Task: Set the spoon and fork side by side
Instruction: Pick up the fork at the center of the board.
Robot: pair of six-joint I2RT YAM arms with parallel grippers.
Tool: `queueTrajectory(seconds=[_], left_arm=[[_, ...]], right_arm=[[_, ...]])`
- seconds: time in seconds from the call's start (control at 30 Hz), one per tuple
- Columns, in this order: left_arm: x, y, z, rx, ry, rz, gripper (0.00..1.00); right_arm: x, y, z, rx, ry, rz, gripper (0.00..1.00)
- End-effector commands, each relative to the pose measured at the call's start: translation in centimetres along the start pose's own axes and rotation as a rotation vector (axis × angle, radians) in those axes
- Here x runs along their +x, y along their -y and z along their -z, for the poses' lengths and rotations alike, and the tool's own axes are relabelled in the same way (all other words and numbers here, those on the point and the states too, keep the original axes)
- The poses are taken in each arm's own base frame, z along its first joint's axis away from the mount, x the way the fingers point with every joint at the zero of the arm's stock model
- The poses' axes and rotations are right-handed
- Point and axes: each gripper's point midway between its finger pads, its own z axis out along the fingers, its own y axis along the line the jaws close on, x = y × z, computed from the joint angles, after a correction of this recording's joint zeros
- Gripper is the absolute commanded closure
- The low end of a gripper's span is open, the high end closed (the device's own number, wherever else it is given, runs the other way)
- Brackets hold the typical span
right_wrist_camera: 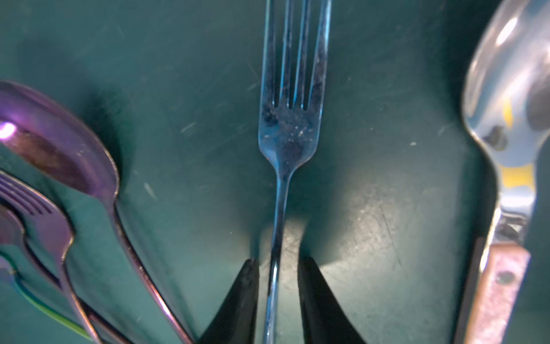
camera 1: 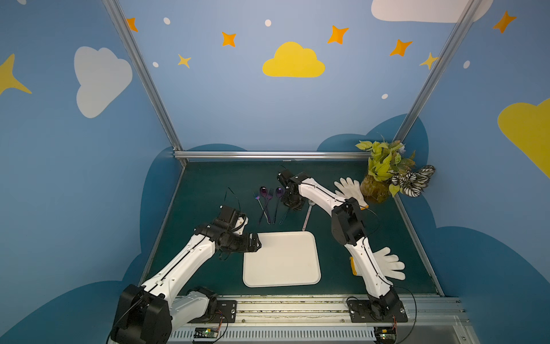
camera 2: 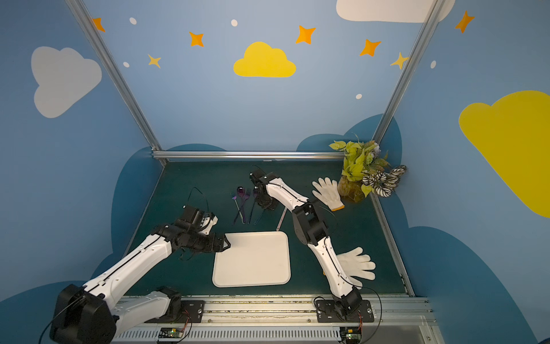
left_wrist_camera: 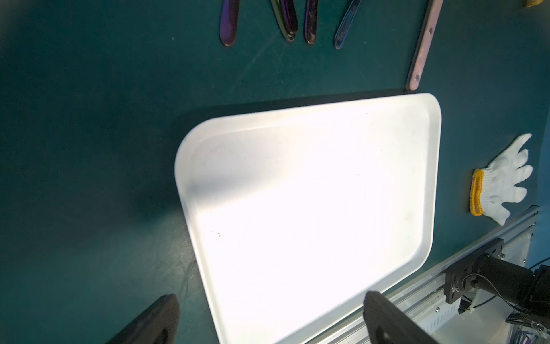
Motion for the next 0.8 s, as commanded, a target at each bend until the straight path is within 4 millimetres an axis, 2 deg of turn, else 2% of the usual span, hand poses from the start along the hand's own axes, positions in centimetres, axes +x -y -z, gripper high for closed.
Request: queueTrajectory(seconds=[0.0,0.2,0.37,0.5,0.6,0.77], left_arm=[[0.1,-0.2,-0.2,-0.009,-0.006,-0.009,0.0],[-0.1,-0.7,-0.1,-0.037,0.006,-0.008,0.0],[-0.3,-1.1,0.2,-0.064,0.028,-0.003,0.0],[-0.5,-2.1,0.6,-0.111,0.047,0.022,0.0],[-0.8,-3.2,1.0,-0.141,0.066,0.063,0.0],[-1.6,-4.8,1.6,-0.145,0.096,0.143,0.0]], right_arm=[[-0.3,0.4,-0.5,0.019,-0.003,-0.006,0.79],[-0.9,0.3,0.0,0.01,0.011,0.034,1.0],[-1.8,-0.3,1.7,-0.026,0.031,0.138,1.0],[-1.9,-1.2,4.8,-0.091,0.042,0.272,1.0],[-0.4,-1.7,7.3,-0.151,0.015,0.353,1.0],[5.0,-2.2,12.1,-0.283,-0.052,0.441,1.0]])
